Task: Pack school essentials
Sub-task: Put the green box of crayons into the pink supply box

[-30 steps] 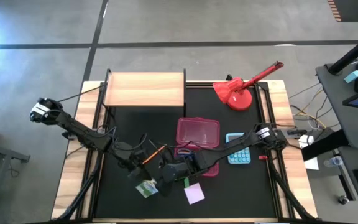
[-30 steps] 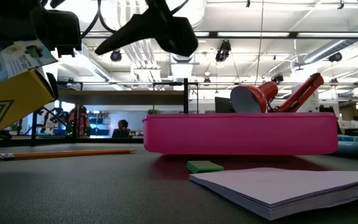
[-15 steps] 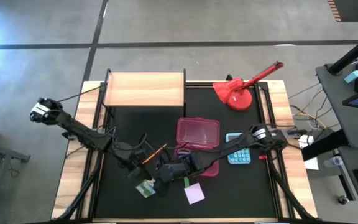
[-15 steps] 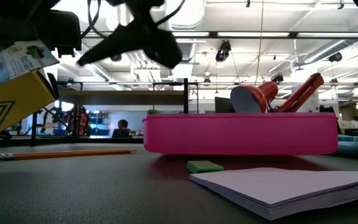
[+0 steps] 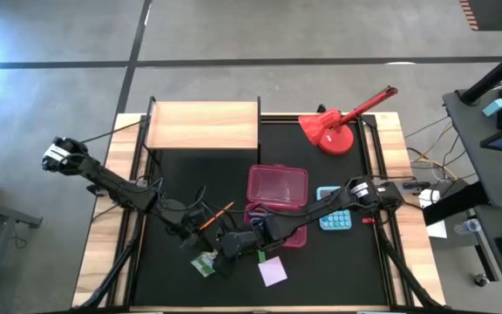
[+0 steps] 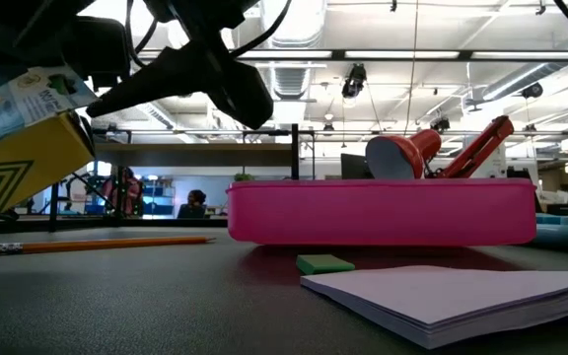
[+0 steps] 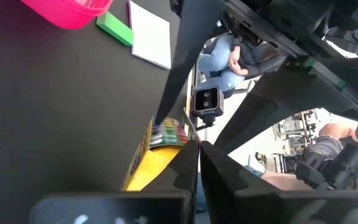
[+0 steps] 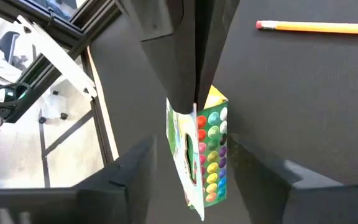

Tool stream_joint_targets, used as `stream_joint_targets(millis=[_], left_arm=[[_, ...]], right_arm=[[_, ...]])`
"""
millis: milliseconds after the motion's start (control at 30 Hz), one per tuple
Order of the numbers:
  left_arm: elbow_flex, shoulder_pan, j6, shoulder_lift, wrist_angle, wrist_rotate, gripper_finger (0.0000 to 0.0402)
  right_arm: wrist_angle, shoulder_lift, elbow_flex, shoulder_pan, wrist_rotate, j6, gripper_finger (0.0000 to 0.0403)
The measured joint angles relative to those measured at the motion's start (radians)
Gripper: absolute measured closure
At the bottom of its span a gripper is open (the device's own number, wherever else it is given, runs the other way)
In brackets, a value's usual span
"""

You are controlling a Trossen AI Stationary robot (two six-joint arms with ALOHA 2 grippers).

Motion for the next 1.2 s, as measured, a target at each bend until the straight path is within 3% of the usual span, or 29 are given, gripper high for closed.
stream_joint_targets(millis=[467, 700, 867, 1200], left_arm=[[0.000, 0.000, 0.000, 0.000, 0.006, -0.013, 0.0402], [0.003, 0.000, -0.001, 0.000, 0.016, -0.024, 0.0402], [0.007, 0.000, -0.022, -0.003, 0.116, -0.024, 0.0397], [0.010, 0.002, -0.027, -0.002, 0.138, -0.023, 0.0293]], right_arm=[[-0.005, 0.000, 0.000, 0.000, 0.001, 0.018, 0.0386], [-0.007, 0.000, 0.000, 0.000, 0.000, 0.028, 0.0394], [-0.023, -0.013, -0.001, 0.000, -0.019, 0.030, 0.0395], [-0.206, -0.076, 0.019, -0.003, -0.021, 0.005, 0.0395]])
